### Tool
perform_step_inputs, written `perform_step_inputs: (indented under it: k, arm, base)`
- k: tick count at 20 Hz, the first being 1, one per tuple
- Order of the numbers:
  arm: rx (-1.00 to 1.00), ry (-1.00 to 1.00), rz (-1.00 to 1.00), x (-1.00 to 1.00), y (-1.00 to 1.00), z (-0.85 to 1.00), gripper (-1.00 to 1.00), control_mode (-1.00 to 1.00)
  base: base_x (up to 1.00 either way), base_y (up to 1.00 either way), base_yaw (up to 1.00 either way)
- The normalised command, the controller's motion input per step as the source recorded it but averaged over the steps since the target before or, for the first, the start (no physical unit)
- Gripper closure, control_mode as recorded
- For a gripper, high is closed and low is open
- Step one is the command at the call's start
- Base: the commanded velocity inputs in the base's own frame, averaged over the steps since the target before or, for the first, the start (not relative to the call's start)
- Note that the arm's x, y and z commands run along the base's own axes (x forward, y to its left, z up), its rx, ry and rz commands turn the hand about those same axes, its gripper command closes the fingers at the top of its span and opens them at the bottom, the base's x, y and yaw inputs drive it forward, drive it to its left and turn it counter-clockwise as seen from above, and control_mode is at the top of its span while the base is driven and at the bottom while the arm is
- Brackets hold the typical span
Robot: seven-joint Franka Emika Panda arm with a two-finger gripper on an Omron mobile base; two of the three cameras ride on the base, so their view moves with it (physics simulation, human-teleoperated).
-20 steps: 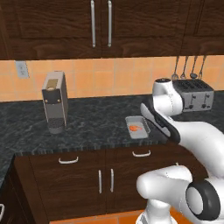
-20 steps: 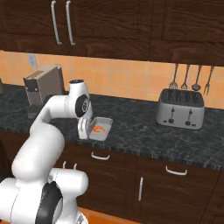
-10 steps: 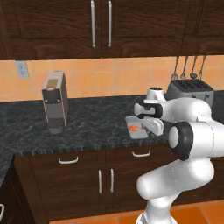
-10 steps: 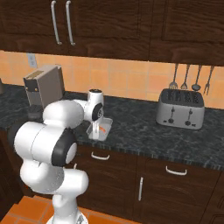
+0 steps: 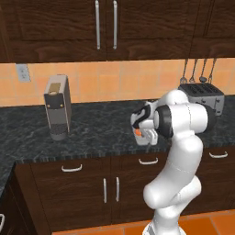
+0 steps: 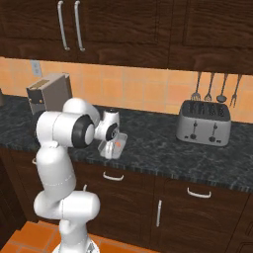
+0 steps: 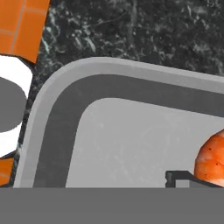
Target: Take the meat container that has the shrimp and place it on the second highest rack of the freezer. Then take the vegetable container that has the tomato and mushroom and place it on the highest rack of the freezer.
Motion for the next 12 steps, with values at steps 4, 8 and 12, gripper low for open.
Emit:
perform_step_inputs:
  k: [4, 8, 12]
  arm:
    - [0.01, -0.16, 0.0, 0.05, -0.03, -0.46, -1.0, -1.0]
    - [0.0, -0.14, 0.0, -0.03, 0.01, -0.74, 1.0, -1.0]
    - [-0.01, -0.03, 0.0, 0.0, 0.0, -0.32, 1.0, -1.0]
  base:
    - [0.0, 0.0, 0.0]
    - [0.0, 0.0, 0.0]
    - [0.0, 0.0, 0.0]
